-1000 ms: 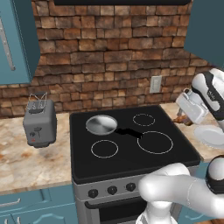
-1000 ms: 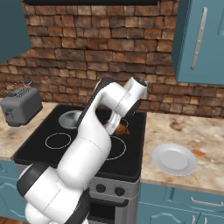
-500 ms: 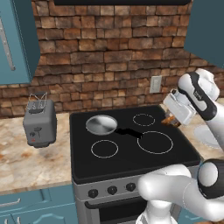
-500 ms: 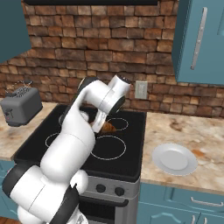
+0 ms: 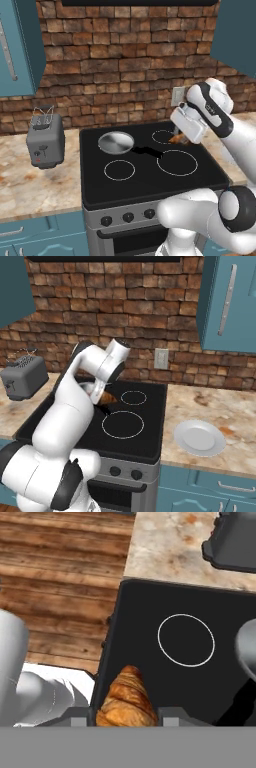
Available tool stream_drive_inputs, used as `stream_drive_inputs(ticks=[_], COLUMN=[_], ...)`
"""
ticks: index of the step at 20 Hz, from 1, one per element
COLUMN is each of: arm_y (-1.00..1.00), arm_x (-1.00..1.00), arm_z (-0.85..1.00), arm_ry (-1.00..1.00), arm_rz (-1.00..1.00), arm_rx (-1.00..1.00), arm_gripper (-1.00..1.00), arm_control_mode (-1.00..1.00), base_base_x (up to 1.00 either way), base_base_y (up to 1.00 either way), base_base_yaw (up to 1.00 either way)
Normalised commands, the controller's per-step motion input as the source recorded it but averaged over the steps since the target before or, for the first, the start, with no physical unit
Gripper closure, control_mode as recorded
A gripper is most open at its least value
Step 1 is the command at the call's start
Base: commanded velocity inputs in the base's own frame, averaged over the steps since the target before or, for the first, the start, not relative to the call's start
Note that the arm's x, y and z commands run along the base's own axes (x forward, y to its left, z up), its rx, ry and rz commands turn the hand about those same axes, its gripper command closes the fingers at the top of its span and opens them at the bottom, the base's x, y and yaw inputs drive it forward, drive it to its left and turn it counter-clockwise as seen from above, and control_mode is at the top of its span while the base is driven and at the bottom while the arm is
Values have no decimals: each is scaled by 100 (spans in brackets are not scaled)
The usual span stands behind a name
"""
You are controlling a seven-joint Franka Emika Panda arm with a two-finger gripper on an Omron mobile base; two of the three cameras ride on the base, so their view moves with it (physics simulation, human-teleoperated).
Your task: Pick the croissant and place it on the pan. Then turn on the stove to warm the croissant.
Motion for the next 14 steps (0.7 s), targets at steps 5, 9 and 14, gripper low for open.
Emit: stream_drive_inputs(ticks=[5,9,14], arm_y=[57,53,49], arm_x=[10,13,11], arm_z=[0,0,0], arm_ry=[0,0,0], arm_rz=[5,4,3], arm_rx=[0,0,0], arm_gripper=[100,100,100], arm_control_mode=[-100,-100,-100], base_base_x=[0,0,0], base_base_y=[0,0,0], base_base_yaw=[0,0,0])
